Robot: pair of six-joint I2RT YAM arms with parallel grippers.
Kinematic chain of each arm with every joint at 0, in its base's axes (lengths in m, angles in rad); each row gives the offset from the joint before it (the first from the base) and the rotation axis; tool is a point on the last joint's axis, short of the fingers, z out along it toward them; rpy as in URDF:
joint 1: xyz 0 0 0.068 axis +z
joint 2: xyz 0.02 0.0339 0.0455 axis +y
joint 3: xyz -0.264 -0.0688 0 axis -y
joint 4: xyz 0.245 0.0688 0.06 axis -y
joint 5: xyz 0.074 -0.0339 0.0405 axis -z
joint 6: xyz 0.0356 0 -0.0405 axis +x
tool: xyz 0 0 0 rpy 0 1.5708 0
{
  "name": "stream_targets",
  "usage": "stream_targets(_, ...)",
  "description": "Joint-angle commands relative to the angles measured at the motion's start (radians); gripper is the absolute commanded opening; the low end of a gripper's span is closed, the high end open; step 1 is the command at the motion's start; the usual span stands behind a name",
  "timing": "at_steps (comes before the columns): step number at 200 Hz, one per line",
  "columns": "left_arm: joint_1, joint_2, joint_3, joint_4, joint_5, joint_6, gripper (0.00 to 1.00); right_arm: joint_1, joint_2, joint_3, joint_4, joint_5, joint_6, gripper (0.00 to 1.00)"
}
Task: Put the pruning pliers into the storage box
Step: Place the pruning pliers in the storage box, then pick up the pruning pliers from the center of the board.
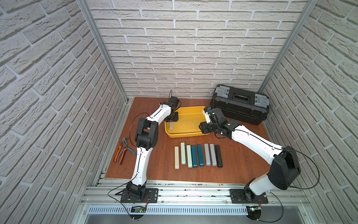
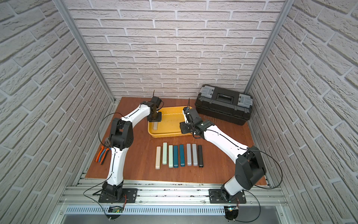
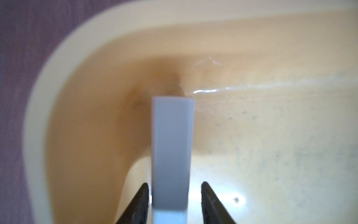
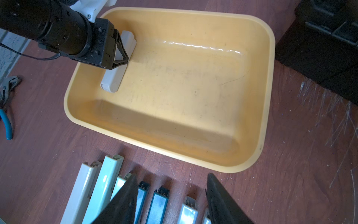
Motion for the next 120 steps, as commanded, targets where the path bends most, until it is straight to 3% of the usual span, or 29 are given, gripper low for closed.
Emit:
stream_targets(1,-0.025,-0.091,0.021,-0.041,-0.040,-0.003,0.49,-0.003,-0.068,-0.012,-0.018,0.012,-0.012,0.58)
stream_targets(43,-0.085,-0.243,-0.006,-0.122,-0.078,0.038,0.56,-0.004,-0.148,-0.013,-0.060,0.031,0.001,0.57)
stream_targets(70,-0.144,-0.408,-0.190,-0.128,-0.106,0.014,0.58,-0.004,-0.195,-0.027,-0.073,0.038,0.008,0.57)
stream_targets(120,-0.326,-0.690,-0.557,-0.118,-0.133,-0.158,0.62,-0.004,-0.238,-0.062,-0.076,0.033,-0.010,0.57)
